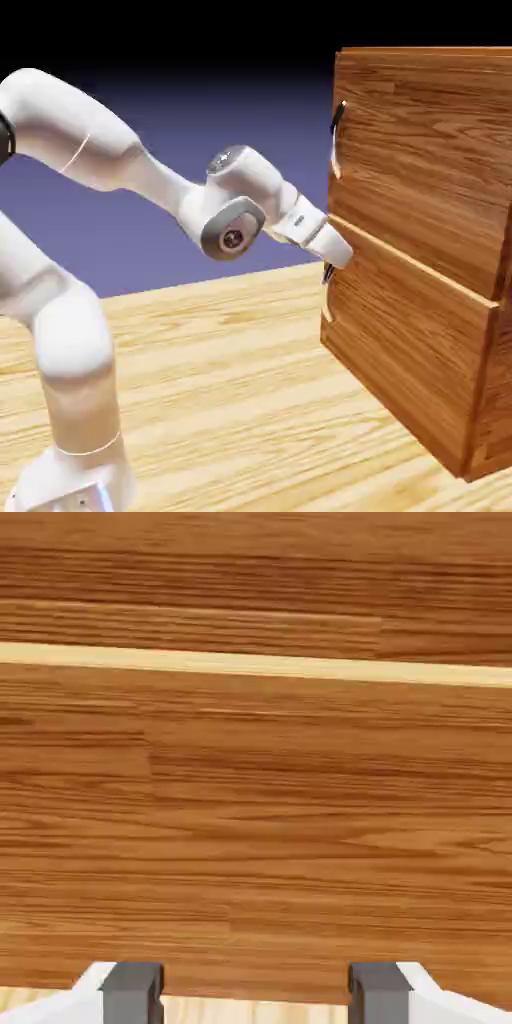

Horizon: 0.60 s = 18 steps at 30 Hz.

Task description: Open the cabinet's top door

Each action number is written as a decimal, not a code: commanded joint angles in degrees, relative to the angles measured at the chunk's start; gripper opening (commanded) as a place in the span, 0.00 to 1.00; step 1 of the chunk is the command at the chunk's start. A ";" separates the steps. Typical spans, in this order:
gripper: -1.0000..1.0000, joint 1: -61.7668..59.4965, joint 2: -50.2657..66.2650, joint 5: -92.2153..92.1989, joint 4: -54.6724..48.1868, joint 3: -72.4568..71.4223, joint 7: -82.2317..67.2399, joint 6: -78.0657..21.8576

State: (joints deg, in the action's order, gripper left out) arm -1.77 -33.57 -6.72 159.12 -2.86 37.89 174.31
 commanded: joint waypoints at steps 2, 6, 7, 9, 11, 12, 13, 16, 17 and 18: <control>0.50 -1.82 -0.68 -4.99 -1.40 -2.12 -3.39 0.23; 0.50 -5.46 -2.03 -14.96 -4.19 -6.36 -10.16 0.68; 0.50 -6.37 -2.37 -17.45 -4.89 -7.42 -11.85 0.79; 0.50 -8.19 -3.04 -22.43 -6.28 -9.54 -15.23 1.01; 0.50 -10.01 -3.72 -27.42 -7.68 -11.66 -18.62 1.24; 0.50 -10.92 -4.06 -29.91 -8.38 -12.72 -20.31 1.35; 0.50 -11.83 -4.39 -32.40 -9.07 -13.78 -22.00 1.46; 0.50 -14.56 -5.41 -39.88 -11.17 -16.96 -27.08 1.80; 0.50 -15.47 -5.74 -42.37 -11.87 -18.02 -28.77 1.92; 0.50 -16.38 -6.08 -44.86 -12.56 -19.08 -30.47 2.03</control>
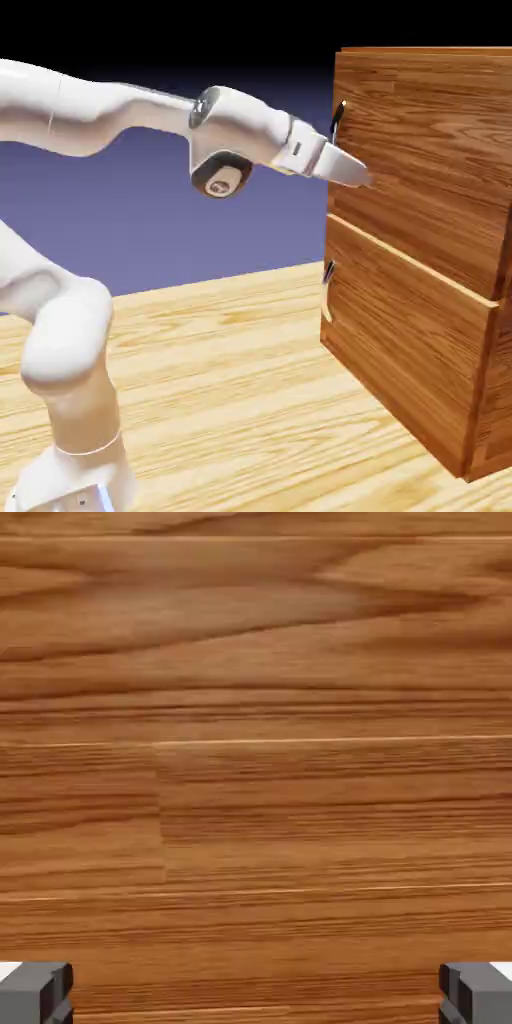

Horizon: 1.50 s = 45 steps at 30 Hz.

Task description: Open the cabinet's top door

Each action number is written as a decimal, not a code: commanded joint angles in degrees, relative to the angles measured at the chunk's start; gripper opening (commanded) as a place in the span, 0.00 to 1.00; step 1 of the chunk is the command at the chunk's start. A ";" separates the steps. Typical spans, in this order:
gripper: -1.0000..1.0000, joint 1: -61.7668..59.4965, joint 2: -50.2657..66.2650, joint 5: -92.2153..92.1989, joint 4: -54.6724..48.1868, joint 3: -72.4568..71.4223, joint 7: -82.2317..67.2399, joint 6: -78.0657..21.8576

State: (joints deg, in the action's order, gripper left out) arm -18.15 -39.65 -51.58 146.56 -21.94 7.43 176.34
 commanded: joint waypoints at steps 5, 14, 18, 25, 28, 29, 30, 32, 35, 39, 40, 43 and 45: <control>0.50 -4.55 -1.69 -12.46 -3.49 -5.30 -8.46 0.56; 0.50 -12.74 -4.73 -34.89 -9.77 -14.84 -23.70 1.58; 0.50 -16.38 -6.08 -44.86 -12.56 -19.08 -30.47 2.03; 0.50 -22.76 -8.45 -62.31 -17.45 -26.50 -42.31 2.82; 0.50 -25.49 -9.46 -69.79 -19.54 -29.68 -47.39 3.15; 0.50 -26.40 -9.80 -72.28 -20.24 -30.74 -49.08 3.27; 0.50 -27.31 -10.14 -74.77 -20.94 -31.80 -50.77 3.38; 0.50 -29.13 -10.81 -79.75 -22.34 -33.92 -54.16 3.61; 0.50 -31.86 -11.83 -87.23 -24.43 -37.10 -59.24 3.94; 0.50 -35.50 -13.18 -97.20 -27.22 -41.34 -66.01 4.39; 0.50 -36.41 -13.52 -99.69 -27.92 -42.40 -67.70 4.51; 0.50 -39.14 -14.53 -107.17 -30.01 -45.58 -72.77 4.84; 0.50 -40.96 -15.21 -112.15 -31.41 -47.70 -76.16 5.07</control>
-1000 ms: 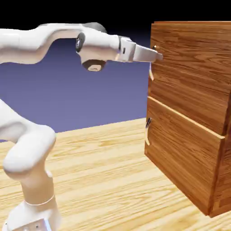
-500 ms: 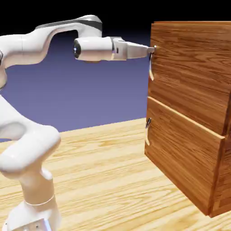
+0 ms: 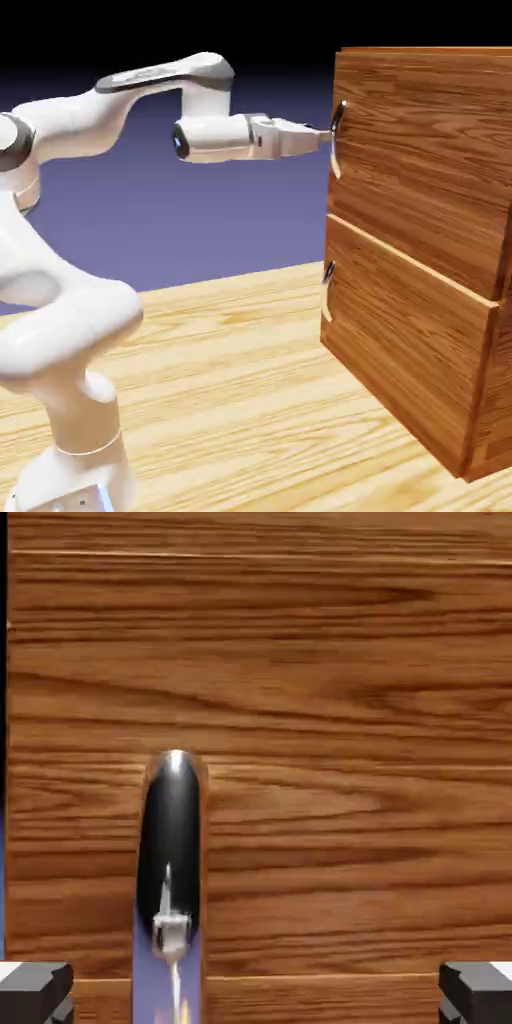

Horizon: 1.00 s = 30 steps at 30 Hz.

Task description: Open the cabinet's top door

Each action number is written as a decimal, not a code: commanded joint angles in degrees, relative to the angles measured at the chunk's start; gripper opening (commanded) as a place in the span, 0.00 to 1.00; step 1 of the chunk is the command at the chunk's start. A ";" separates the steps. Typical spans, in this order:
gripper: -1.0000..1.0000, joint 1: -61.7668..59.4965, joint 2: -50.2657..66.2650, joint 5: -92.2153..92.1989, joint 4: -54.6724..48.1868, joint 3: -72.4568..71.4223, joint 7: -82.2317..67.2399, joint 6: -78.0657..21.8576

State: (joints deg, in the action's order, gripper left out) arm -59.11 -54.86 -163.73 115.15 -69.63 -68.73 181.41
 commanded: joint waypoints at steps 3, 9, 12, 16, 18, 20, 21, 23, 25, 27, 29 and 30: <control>0.50 -2.98 0.17 -2.20 -2.24 -2.18 -1.46 -0.10; 0.00 -11.07 1.91 -2.27 -8.30 -6.82 -1.40 -0.84; 0.00 -4.84 3.28 -2.27 -3.00 -3.14 -3.83 -3.80; 0.00 3.47 5.25 -2.27 3.16 2.15 -7.62 -6.98; 0.00 7.62 6.24 -2.25 5.89 4.96 -9.63 -8.27; 0.00 11.77 7.26 -2.36 8.33 7.90 -11.90 -9.33; 0.00 13.85 7.72 -2.34 9.49 9.40 -12.95 -9.81; 0.00 18.00 8.28 -1.55 11.89 12.43 -14.08 -10.79; 0.00 22.16 8.08 0.72 14.65 15.47 -13.30 -11.98; 0.00 26.31 8.17 2.10 16.97 18.65 -13.72 -12.83; 0.00 30.46 9.54 0.41 18.01 22.12 -18.18 -12.76; 0.00 32.54 10.13 -0.30 18.53 23.87 -20.25 -12.69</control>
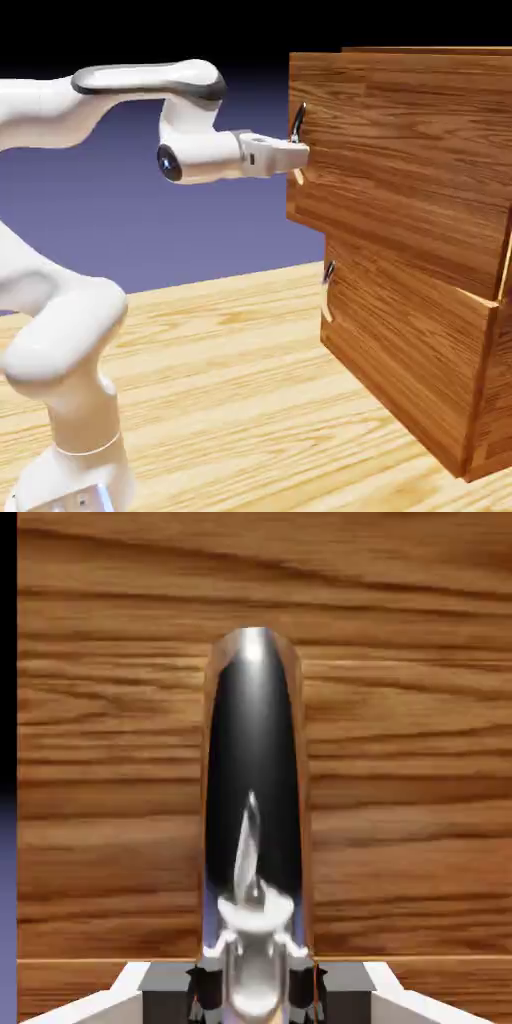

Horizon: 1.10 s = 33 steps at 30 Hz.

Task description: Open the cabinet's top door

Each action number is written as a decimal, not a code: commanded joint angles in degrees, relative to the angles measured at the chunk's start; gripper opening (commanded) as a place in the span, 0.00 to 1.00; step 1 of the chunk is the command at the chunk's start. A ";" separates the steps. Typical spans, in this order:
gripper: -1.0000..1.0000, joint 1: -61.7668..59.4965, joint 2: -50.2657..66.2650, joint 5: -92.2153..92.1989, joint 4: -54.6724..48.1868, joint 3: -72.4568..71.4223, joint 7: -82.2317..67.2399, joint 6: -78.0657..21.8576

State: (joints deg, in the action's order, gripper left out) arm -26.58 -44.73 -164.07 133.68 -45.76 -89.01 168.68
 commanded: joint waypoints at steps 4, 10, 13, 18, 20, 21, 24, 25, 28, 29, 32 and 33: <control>0.00 8.31 -1.24 4.73 4.53 6.62 1.30 -1.16; 0.00 20.77 -5.09 14.05 11.61 16.91 5.07 -2.42; 0.00 27.00 -7.75 19.44 15.06 22.21 7.25 -2.52; 0.00 37.39 -13.18 29.53 20.38 31.09 11.30 -1.43; 0.00 41.54 -15.62 33.88 22.28 34.55 13.08 -0.41; 0.00 43.62 -16.87 36.12 23.17 36.23 14.01 0.23; 0.00 49.85 -20.79 43.18 25.66 41.03 17.18 2.70; 0.00 51.92 -22.03 45.38 26.35 42.49 18.13 3.77; 0.00 58.08 -25.65 52.09 28.22 46.46 21.32 7.38; 0.00 59.53 -26.74 54.58 28.91 47.35 23.00 8.22; 0.00 61.09 -29.37 62.05 31.04 48.39 29.48 8.77; 0.00 60.95 -30.15 64.55 31.78 48.43 31.92 8.44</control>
State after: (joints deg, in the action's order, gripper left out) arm 34.37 -74.89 -99.50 165.44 2.66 -57.10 177.06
